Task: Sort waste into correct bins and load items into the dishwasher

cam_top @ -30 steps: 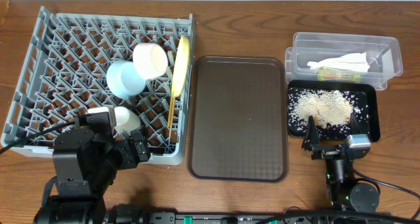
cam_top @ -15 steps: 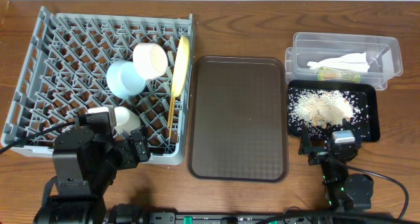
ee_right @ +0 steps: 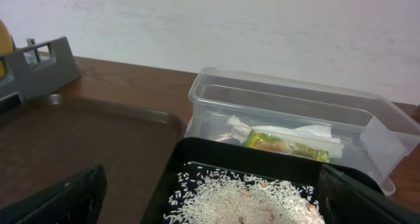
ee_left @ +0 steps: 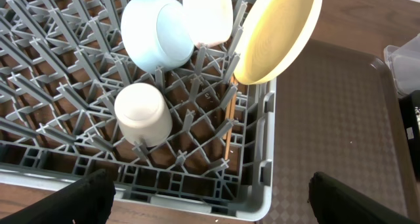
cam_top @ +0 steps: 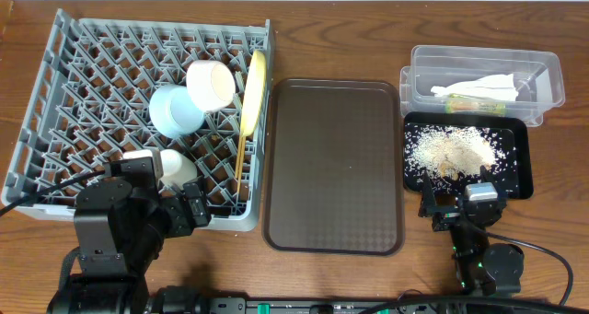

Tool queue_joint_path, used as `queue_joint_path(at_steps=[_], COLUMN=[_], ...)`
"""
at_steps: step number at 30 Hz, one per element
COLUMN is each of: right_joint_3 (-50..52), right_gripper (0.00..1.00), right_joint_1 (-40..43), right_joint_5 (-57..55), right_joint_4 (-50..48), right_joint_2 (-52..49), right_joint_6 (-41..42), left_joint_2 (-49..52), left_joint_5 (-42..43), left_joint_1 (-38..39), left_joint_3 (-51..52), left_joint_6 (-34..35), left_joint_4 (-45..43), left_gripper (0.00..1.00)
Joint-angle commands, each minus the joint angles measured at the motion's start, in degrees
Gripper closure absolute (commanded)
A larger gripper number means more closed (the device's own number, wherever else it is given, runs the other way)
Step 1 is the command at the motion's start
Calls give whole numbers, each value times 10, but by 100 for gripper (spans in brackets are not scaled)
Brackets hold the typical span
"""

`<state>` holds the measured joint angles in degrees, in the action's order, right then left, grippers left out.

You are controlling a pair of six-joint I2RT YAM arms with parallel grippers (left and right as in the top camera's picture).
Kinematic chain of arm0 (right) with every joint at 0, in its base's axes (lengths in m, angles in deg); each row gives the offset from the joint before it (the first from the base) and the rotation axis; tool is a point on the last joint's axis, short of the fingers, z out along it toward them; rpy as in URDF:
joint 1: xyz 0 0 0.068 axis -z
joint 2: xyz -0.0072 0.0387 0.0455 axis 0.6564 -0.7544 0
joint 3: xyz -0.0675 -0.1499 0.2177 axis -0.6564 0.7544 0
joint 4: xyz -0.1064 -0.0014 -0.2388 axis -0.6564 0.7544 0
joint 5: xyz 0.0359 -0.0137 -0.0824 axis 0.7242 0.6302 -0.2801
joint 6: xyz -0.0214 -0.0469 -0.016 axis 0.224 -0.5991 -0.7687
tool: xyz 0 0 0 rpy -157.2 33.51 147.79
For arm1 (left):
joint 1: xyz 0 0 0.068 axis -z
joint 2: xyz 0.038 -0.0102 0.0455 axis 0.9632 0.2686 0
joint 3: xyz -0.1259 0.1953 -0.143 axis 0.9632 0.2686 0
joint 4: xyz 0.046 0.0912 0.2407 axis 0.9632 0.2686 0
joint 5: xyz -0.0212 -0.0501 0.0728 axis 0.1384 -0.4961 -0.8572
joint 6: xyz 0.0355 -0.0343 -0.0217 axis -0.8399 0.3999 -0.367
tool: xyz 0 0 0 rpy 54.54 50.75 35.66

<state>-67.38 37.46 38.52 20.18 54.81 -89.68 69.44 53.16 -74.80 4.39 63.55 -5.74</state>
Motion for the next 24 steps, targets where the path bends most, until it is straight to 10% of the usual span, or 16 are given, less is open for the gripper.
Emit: queue_joint_path(at_steps=[1, 24], right_joint_3=[1, 1], right_gripper=[1, 1], right_joint_1=[7, 7], right_joint_5=[2, 2], right_joint_4=[2, 2], right_joint_2=[4, 4], right_joint_6=[-8, -7], left_joint_2=[0, -108], left_joint_5=[-5, -18], left_joint_1=[-4, -3], left_joint_3=[4, 133], left_joint_6=[-8, -14], left_joint_4=[0, -86], left_gripper=[3, 3])
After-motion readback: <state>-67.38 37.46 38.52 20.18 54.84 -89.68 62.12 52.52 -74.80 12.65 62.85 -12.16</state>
